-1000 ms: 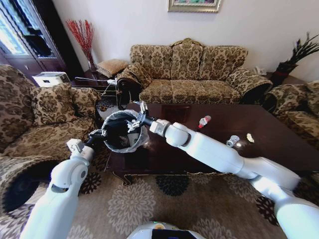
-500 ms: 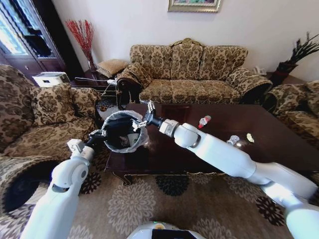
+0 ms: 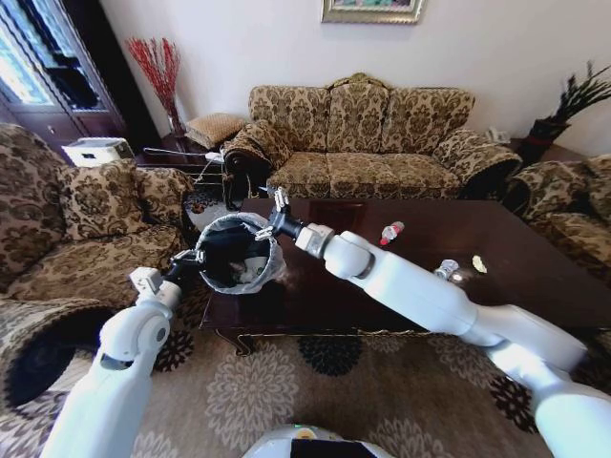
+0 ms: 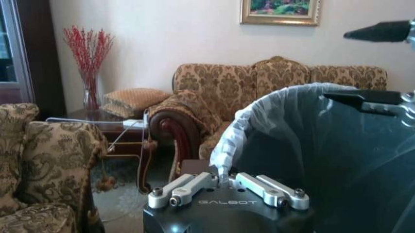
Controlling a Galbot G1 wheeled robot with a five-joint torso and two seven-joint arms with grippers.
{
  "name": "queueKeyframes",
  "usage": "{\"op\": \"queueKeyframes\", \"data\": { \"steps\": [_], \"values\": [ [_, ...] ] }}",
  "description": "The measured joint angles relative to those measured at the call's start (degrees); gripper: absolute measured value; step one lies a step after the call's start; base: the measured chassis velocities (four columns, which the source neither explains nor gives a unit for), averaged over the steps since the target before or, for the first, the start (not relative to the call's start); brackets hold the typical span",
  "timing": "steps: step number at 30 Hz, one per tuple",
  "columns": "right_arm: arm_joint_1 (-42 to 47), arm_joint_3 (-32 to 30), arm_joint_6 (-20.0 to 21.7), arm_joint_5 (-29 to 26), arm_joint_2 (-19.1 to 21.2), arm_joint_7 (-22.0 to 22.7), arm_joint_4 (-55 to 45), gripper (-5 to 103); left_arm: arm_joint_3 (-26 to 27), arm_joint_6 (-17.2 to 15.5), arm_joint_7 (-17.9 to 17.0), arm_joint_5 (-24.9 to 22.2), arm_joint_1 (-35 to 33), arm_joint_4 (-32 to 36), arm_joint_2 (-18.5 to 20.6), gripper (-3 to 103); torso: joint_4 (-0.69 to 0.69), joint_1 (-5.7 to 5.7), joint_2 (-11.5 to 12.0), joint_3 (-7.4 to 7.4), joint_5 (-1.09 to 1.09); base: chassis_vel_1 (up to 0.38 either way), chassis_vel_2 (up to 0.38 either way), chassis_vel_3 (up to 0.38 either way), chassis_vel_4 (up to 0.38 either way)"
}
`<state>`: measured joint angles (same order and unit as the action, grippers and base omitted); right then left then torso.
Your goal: Move to the front of the table and place the trash on the table into the trash bin.
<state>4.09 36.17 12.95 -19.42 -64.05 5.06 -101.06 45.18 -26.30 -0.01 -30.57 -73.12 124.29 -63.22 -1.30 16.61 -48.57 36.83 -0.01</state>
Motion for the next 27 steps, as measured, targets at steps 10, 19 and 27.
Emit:
{"op": "queueKeyframes", "data": {
  "steps": [10,19,27],
  "values": [
    [4.5,-7.6,1.6,-30.5,1.0,19.7,-5.6,100,-0.3,0.1,0.1,-0.2,0.9,-0.6,-0.3,0,0.0,0.0,0.0,0.0,0.01,0.0,0.0,0.0,0.0],
    [16.4,-19.2,1.5,-26.4,8.2,19.3,-8.3,100,0.2,0.3,0.2,-1.0,1.0,-0.6,0.1,0,0.0,0.0,0.0,-0.01,0.02,0.0,0.0,0.0,0.0],
    [43.9,-42.7,0.3,-15.4,12.0,9.0,-10.6,100,0.4,0.9,0.4,-1.1,0.5,-0.4,-0.2,0,0.02,-0.01,0.0,0.0,0.04,0.0,0.0,0.0,0.0]
  ]
}}
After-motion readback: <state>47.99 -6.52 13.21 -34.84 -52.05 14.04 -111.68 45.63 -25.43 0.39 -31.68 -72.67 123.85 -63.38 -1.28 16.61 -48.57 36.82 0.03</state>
